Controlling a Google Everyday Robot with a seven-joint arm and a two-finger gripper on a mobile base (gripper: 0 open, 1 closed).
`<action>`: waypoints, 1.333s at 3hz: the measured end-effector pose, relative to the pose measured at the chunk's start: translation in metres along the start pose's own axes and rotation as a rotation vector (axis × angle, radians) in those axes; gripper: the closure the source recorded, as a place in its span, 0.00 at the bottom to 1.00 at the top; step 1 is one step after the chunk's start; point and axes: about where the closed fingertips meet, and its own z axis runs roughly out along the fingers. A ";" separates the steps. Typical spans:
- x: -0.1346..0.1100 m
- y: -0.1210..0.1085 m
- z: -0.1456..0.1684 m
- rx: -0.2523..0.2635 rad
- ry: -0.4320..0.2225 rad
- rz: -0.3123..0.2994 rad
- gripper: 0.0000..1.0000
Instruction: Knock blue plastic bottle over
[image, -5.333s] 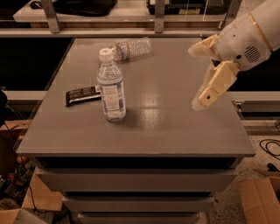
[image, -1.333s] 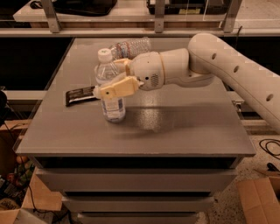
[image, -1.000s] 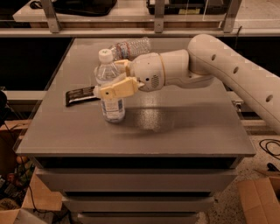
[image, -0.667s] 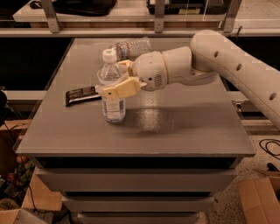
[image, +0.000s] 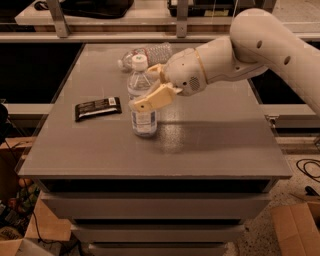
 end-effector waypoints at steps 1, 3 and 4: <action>0.003 -0.002 -0.005 0.012 0.032 -0.002 1.00; 0.002 -0.002 -0.006 0.012 0.033 -0.002 1.00; 0.005 -0.004 -0.011 0.022 0.048 -0.002 1.00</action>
Offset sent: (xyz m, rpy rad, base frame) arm 0.0446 -0.0895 -0.0244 -0.3315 -0.0921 -0.1686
